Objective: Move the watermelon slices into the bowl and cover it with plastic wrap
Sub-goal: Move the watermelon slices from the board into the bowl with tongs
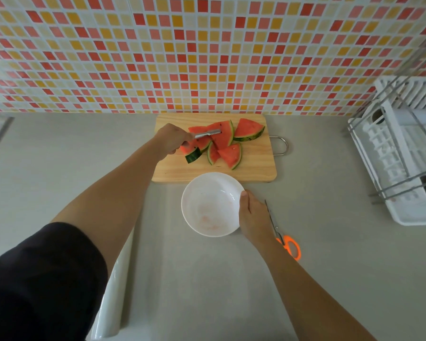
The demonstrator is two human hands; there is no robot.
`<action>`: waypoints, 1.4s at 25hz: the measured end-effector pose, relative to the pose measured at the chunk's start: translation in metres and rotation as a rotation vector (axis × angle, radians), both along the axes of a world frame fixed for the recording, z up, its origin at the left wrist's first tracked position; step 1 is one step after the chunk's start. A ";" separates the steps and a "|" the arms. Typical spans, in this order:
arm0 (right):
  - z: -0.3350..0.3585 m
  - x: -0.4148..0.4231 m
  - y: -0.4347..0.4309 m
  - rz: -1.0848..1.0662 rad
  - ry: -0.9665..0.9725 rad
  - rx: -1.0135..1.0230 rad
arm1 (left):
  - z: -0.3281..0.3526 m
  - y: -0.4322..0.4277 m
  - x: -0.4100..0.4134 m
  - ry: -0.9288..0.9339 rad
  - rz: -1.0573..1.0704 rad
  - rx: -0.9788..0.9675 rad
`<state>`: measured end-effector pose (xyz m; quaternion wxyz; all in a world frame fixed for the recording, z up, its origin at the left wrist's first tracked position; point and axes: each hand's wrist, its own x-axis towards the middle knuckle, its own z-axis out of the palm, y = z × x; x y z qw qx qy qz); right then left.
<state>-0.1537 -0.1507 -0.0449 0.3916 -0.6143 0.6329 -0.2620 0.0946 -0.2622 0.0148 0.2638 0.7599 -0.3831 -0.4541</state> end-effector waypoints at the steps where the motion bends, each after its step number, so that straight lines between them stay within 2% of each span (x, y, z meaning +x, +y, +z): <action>1: 0.000 0.000 0.000 -0.004 -0.007 0.002 | -0.001 0.000 -0.001 -0.002 0.020 -0.019; 13: 0.005 0.000 0.001 -0.003 -0.031 0.027 | 0.009 0.022 0.013 0.201 0.127 -0.193; 17: 0.009 -0.002 -0.003 -0.019 -0.017 0.069 | 0.028 0.066 0.034 0.349 -0.048 -0.156; 19: 0.010 -0.003 -0.005 -0.022 -0.025 0.078 | 0.033 0.096 0.038 0.340 -0.156 -0.099; 23: 0.010 -0.004 -0.006 -0.046 -0.005 0.101 | 0.034 0.135 0.024 0.159 -0.309 0.005; 29: 0.008 -0.003 -0.007 -0.016 0.022 0.082 | 0.032 0.122 -0.006 -0.212 -0.403 0.068; 35: 0.009 -0.003 -0.007 -0.010 0.004 0.071 | 0.051 0.117 -0.018 -0.571 -0.587 0.103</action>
